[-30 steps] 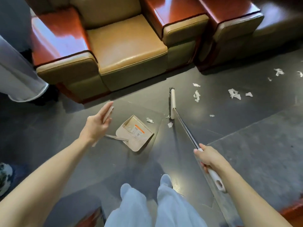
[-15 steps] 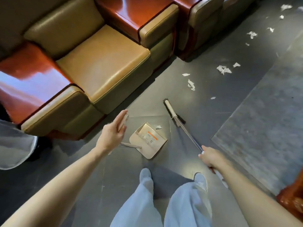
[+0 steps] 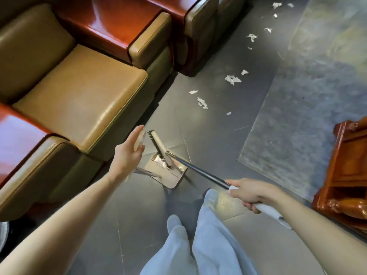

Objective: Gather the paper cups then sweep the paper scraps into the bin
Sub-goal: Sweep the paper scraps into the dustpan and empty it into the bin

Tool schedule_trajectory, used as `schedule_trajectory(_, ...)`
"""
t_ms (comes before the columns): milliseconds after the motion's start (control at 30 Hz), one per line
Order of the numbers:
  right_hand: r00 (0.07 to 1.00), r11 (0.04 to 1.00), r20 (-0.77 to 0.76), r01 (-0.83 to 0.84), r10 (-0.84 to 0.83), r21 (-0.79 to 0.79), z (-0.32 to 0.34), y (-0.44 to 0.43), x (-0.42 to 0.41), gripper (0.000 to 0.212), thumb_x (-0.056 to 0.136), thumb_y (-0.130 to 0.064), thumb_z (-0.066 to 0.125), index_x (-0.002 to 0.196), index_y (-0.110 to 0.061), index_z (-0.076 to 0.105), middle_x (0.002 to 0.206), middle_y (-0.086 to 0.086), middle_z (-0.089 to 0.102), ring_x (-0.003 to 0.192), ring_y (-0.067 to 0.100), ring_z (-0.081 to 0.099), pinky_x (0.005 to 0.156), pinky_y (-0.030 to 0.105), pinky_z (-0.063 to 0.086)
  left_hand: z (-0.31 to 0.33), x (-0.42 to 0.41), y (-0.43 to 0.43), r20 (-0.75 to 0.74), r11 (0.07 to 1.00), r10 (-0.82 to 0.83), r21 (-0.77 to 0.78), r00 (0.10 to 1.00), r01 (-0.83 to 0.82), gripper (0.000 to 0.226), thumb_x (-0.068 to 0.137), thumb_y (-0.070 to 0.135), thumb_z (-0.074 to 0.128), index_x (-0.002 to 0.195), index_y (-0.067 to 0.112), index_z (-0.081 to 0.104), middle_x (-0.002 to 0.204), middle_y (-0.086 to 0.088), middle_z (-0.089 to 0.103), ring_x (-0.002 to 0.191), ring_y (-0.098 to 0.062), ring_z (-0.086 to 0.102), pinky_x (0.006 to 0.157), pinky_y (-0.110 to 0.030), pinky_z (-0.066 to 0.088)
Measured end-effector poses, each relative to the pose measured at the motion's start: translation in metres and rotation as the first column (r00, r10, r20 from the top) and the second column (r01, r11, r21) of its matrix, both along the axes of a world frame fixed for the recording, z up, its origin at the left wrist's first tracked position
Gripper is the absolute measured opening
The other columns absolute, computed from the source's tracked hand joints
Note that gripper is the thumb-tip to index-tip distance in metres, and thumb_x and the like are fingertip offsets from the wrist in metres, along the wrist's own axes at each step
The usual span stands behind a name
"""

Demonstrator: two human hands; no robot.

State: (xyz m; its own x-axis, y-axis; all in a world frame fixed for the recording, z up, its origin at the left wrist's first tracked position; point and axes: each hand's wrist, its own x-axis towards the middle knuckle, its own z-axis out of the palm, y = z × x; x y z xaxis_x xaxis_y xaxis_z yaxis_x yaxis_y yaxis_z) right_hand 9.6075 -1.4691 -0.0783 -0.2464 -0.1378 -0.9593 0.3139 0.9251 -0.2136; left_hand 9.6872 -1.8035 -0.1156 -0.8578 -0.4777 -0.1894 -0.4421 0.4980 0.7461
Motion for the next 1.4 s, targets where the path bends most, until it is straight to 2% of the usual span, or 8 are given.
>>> schedule_trajectory(167, 0.983, 0.987, -0.095, 0.149, -0.155, -0.067, -0.002, -0.006, -0.058, 0.054, 0.099, -0.031, 0.046, 0.148, -0.04, 0.025, 0.05, 0.004, 0.04, 0.04, 0.014, 0.036, 0.04, 0.018, 0.035, 0.006, -0.067, 0.001, -0.023, 1.0, 0.012, 0.001, 1.0, -0.012, 0.058, 0.097, 0.011, 0.054, 0.143, 0.041, 0.036, 0.143, 0.002, 0.047, 0.107, -0.003, 0.041, 0.074, 0.003, 0.028)
schedule_trajectory(433, 0.923, 0.942, -0.191, 0.323, -0.335, -0.089, -0.009, -0.003, -0.223, 0.053, 0.099, -0.028, 0.048, 0.148, -0.036, 0.029, 0.06, 0.005, 0.04, 0.046, 0.015, 0.035, 0.042, 0.018, 0.032, 0.023, -0.212, 0.003, -0.046, 1.0, 0.002, 0.001, 0.999, -0.002, 0.057, 0.098, 0.01, 0.052, 0.145, 0.036, 0.034, 0.148, -0.001, 0.042, 0.131, -0.028, 0.042, 0.097, -0.029, 0.033)
schedule_trajectory(633, 0.922, 0.959, -0.269, 0.282, -0.279, -0.031, -0.007, -0.022, -0.326, 0.039, 0.101, -0.022, 0.042, 0.139, -0.012, 0.039, 0.06, 0.006, 0.041, 0.046, 0.017, 0.036, 0.045, 0.023, 0.032, 0.022, -0.308, -0.005, -0.047, 0.997, -0.005, -0.078, 0.999, 0.001, 0.056, 0.098, 0.013, 0.053, 0.145, 0.036, 0.035, 0.144, 0.005, 0.045, 0.107, -0.002, 0.039, 0.079, -0.001, 0.027)
schedule_trajectory(767, 0.925, 0.963, -0.287, 0.269, -0.25, 0.028, -0.012, -0.044, -0.383, 0.04, 0.102, -0.021, 0.041, 0.14, -0.009, 0.039, 0.066, 0.008, 0.046, 0.048, 0.018, 0.038, 0.047, 0.024, 0.034, 0.021, -0.362, -0.022, -0.018, 0.993, -0.046, -0.113, 0.999, 0.044, 0.058, 0.097, 0.014, 0.054, 0.146, 0.036, 0.033, 0.142, 0.004, 0.048, 0.102, -0.003, 0.049, 0.086, -0.008, 0.032)
schedule_trajectory(867, 0.94, 0.973, -0.303, 0.198, -0.155, 0.117, -0.026, -0.065, -0.42, 0.038, 0.102, -0.022, 0.039, 0.138, -0.01, 0.041, 0.065, 0.008, 0.052, 0.048, 0.018, 0.041, 0.047, 0.022, 0.035, 0.018, -0.405, -0.04, 0.03, 0.993, -0.09, -0.075, 0.996, 0.092, 0.059, 0.098, 0.014, 0.053, 0.147, 0.039, 0.03, 0.139, 0.005, 0.047, 0.086, 0.002, 0.051, 0.071, 0.003, 0.035)
schedule_trajectory(1000, 0.942, 0.972, -0.333, 0.041, 0.04, 0.233, -0.044, -0.099, -0.447, 0.018, 0.1, -0.014, 0.039, 0.117, -0.01, 0.041, 0.05, 0.002, 0.052, 0.056, 0.021, 0.049, 0.042, 0.023, 0.033, 0.009, -0.461, -0.063, 0.071, 0.989, -0.143, -0.012, 0.987, 0.144, 0.062, 0.098, 0.013, 0.052, 0.148, 0.041, 0.028, 0.149, 0.006, 0.039, 0.123, -0.013, 0.048, 0.097, -0.017, 0.032)
schedule_trajectory(1133, 0.953, 0.997, -0.298, 0.064, -0.046, 0.052, -0.063, -0.127, -0.448, 0.042, 0.098, -0.019, 0.04, 0.138, -0.006, 0.041, 0.07, -0.005, 0.035, 0.06, 0.015, 0.041, 0.051, 0.02, 0.033, 0.003, -0.51, -0.074, 0.086, 0.983, -0.178, -0.022, 0.98, 0.18, 0.063, 0.097, 0.011, 0.052, 0.148, 0.04, 0.028, 0.142, 0.0, 0.048, 0.074, 0.011, 0.047, 0.057, 0.005, 0.033)
schedule_trajectory(1400, 0.974, 0.975, -0.049, 0.224, -0.223, 0.018, -0.025, -0.145, -0.429, 0.054, 0.1, -0.027, 0.033, 0.152, -0.029, 0.017, 0.055, 0.012, 0.047, 0.05, 0.021, 0.046, 0.05, 0.024, 0.035, 0.002, -0.531, -0.087, 0.095, 0.982, -0.185, 0.068, 0.978, 0.179, 0.062, 0.099, 0.013, 0.051, 0.149, 0.039, 0.025, 0.141, -0.005, 0.05, 0.064, 0.018, 0.053, 0.048, 0.006, 0.032)
